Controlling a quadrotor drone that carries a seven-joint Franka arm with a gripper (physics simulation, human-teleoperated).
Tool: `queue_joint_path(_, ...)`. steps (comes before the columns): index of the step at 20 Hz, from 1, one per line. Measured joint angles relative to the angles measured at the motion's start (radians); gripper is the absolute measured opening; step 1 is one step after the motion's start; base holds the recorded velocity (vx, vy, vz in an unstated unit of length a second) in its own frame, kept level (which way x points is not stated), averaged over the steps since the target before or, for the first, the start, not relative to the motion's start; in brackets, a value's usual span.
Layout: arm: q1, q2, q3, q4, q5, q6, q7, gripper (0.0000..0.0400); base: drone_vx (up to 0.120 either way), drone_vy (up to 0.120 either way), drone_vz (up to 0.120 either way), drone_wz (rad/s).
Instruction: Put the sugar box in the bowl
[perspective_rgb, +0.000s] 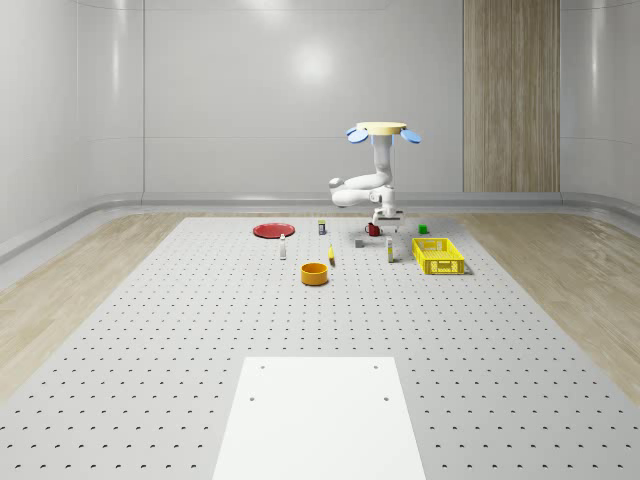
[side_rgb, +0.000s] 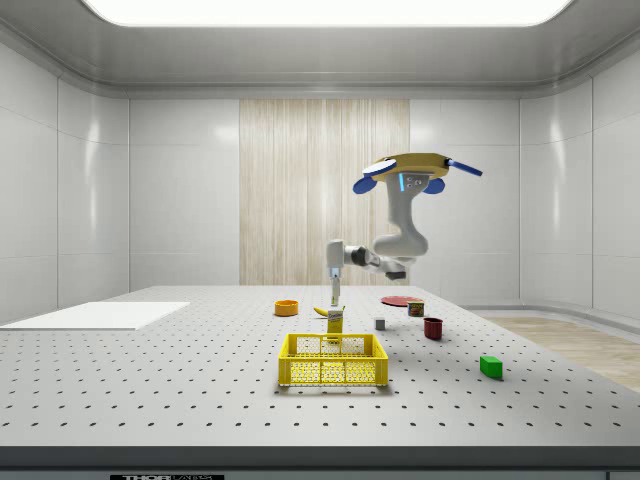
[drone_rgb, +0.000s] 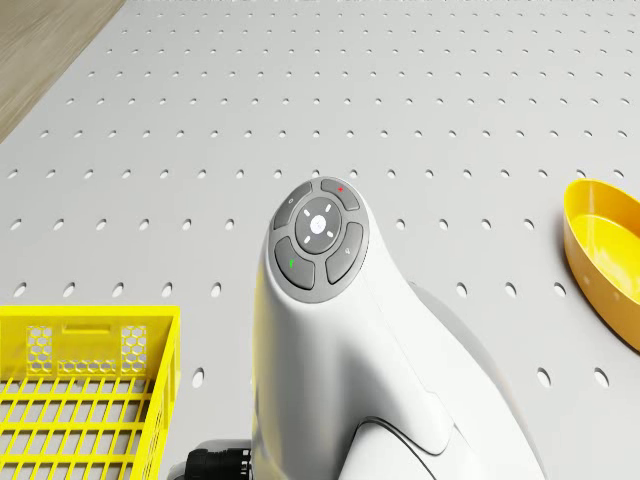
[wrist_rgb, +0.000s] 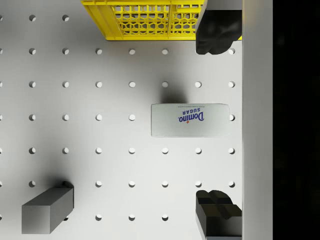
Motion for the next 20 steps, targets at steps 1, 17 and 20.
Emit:
queue_joint_path(1,0.000,-0.005,-0.006,0.001,-0.005,0.007,0.000,0.0400,0.000,0.000,0.000,0.000)
queue_joint_path(17,-0.009,-0.071,-0.149,0.037,-0.127,0.120,-0.008,0.0400,0.000,0.000,0.000,0.000)
queue_joint_path(20,-0.012,-0.078,-0.167,0.044,-0.143,0.135,-0.009,0.0400,0.000,0.000,0.000,0.000)
